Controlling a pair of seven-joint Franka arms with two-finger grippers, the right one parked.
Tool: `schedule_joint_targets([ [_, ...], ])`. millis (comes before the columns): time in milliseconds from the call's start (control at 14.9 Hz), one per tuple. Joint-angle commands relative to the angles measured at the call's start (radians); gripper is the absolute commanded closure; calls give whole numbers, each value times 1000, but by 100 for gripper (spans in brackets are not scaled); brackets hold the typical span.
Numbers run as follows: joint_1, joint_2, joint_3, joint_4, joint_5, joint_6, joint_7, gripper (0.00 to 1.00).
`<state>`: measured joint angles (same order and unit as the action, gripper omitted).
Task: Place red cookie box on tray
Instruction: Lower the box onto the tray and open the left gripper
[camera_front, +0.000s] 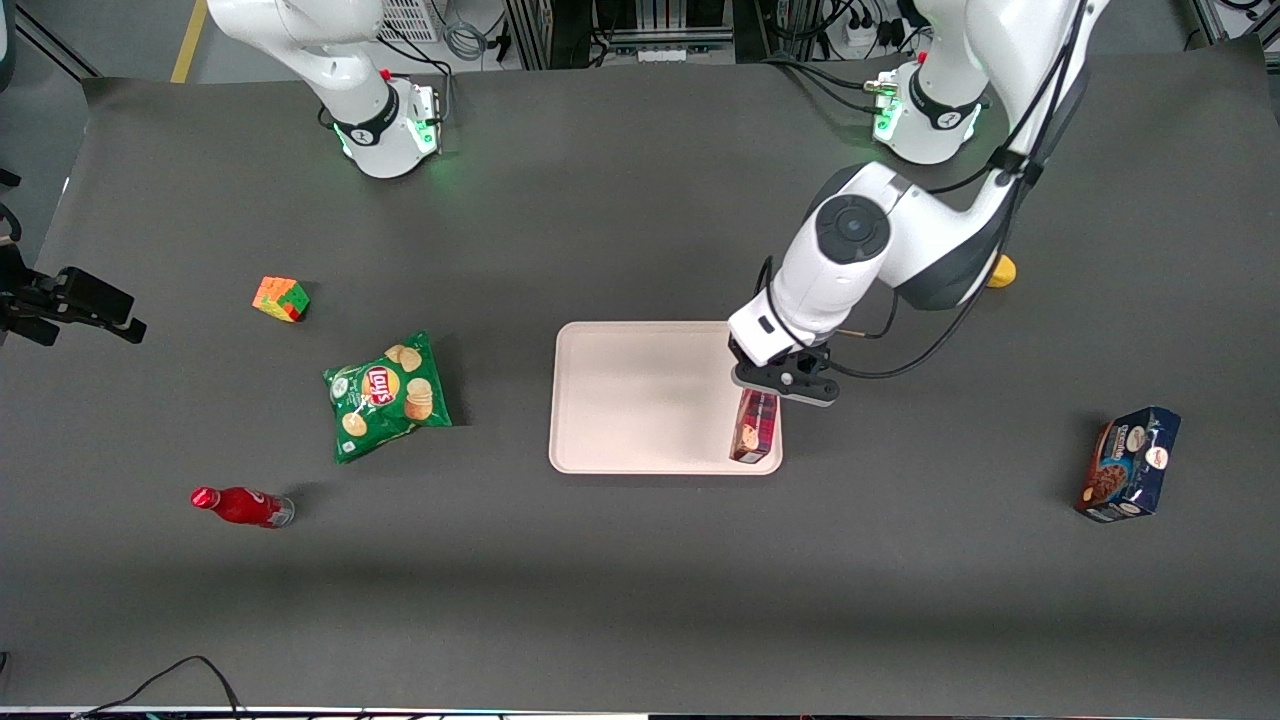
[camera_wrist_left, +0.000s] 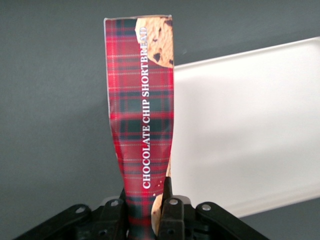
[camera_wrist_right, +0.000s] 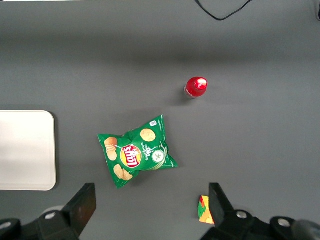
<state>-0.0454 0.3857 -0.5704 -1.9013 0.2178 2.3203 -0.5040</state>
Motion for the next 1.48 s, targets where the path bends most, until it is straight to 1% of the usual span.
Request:
schedule_joint_targets([
  [0, -36, 50, 0, -15, 142, 17, -227, 100],
  [134, -42, 73, 0, -21, 150, 51, -290, 100],
  [269, -45, 88, 6, -47, 153, 109, -298, 100],
  [403, -45, 102, 10, -51, 156, 123, -297, 100],
  [739, -45, 140, 18, -56, 253, 132, -382, 100],
  [1007, -45, 159, 20, -56, 256, 178, -421, 100],
  [1410, -47, 165, 20, -56, 275, 177, -422, 100],
])
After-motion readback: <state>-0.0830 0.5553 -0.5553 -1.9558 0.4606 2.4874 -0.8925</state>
